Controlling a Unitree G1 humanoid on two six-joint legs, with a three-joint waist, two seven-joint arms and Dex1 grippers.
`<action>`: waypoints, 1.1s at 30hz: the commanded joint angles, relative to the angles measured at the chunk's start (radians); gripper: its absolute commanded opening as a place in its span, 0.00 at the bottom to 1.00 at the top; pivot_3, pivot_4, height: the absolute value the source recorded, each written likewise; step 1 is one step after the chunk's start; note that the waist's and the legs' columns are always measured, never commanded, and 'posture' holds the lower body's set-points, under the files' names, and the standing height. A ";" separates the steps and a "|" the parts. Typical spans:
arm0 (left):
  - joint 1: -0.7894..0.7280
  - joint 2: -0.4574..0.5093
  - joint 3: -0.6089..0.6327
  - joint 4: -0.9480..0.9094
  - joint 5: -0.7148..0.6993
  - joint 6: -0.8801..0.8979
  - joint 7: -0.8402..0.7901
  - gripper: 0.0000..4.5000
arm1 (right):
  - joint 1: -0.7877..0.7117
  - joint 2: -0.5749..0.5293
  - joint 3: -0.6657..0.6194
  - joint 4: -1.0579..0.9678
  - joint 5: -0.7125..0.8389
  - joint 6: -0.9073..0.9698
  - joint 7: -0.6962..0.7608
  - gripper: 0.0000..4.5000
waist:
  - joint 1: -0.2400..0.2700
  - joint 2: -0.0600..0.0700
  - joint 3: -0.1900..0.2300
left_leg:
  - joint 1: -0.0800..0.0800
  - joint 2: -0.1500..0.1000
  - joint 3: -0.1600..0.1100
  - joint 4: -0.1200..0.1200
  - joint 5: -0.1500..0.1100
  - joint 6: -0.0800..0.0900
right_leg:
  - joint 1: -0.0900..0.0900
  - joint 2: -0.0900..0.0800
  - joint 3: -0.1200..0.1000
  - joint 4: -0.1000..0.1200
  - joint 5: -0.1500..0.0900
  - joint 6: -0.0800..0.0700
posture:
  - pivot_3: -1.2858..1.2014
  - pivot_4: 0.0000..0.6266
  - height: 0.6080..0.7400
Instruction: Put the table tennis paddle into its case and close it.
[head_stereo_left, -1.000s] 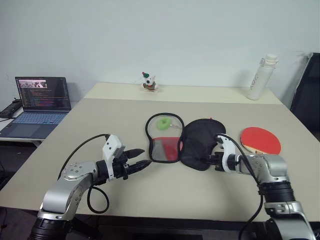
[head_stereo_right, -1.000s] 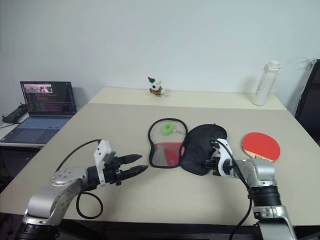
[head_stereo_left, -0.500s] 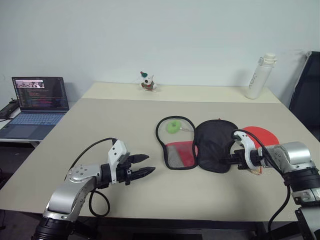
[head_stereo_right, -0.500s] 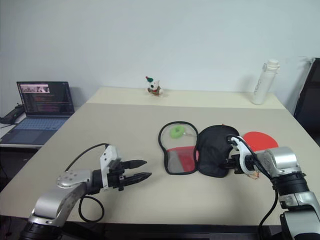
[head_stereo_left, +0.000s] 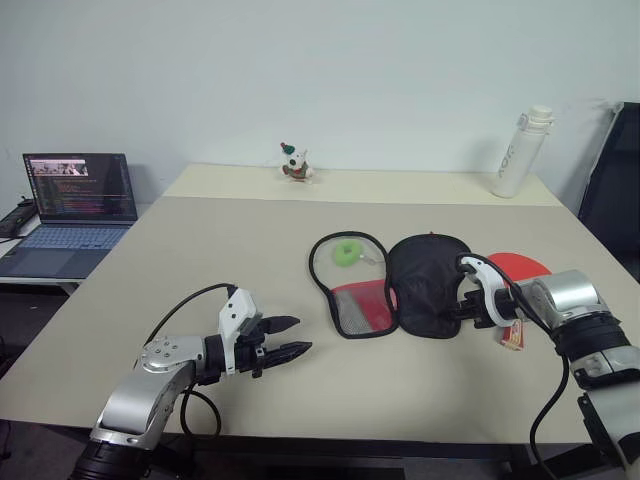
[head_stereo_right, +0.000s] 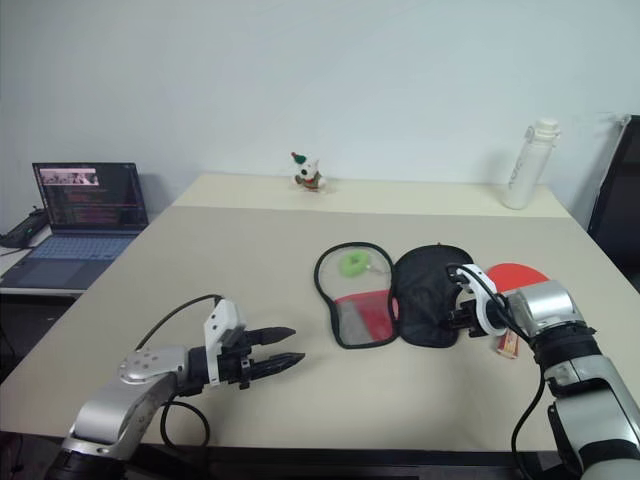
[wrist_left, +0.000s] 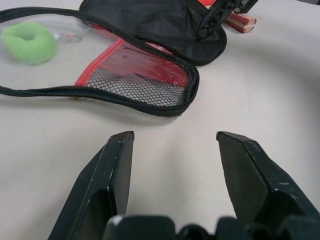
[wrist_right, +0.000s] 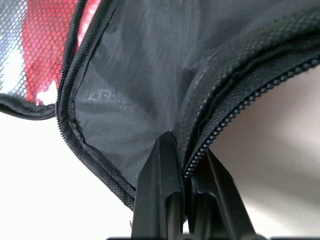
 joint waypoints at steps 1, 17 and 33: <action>-0.005 -0.005 -0.001 -0.052 -0.006 0.007 0.013 0.64 | -0.032 -0.020 -0.020 0.018 -0.029 -0.033 0.011 0.31 | 0.000 0.000 0.000 | 0.000 0.000 0.000 0.000 0.000 0.000 | 0.000 0.000 0.000 0.000 0.000 0.000 | 0.52 0.24 1.00; -0.140 -0.001 -0.036 -0.116 -0.065 0.110 -0.034 0.64 | 0.060 -0.153 -0.299 -0.179 -0.013 0.016 -0.150 0.99 | 0.003 0.000 0.000 | -0.001 0.000 0.000 0.000 0.000 0.000 | 0.001 0.000 0.000 -0.003 0.000 0.000 | 0.52 0.24 1.00; -0.278 -0.010 -0.115 -0.071 -0.077 0.099 -0.161 0.64 | 0.347 0.251 -0.638 -0.647 -0.123 0.162 -0.795 0.99 | -0.001 0.001 0.000 | 0.000 0.000 0.001 -0.001 0.003 -0.004 | 0.000 0.001 0.001 -0.001 0.000 0.000 | 0.52 0.24 1.00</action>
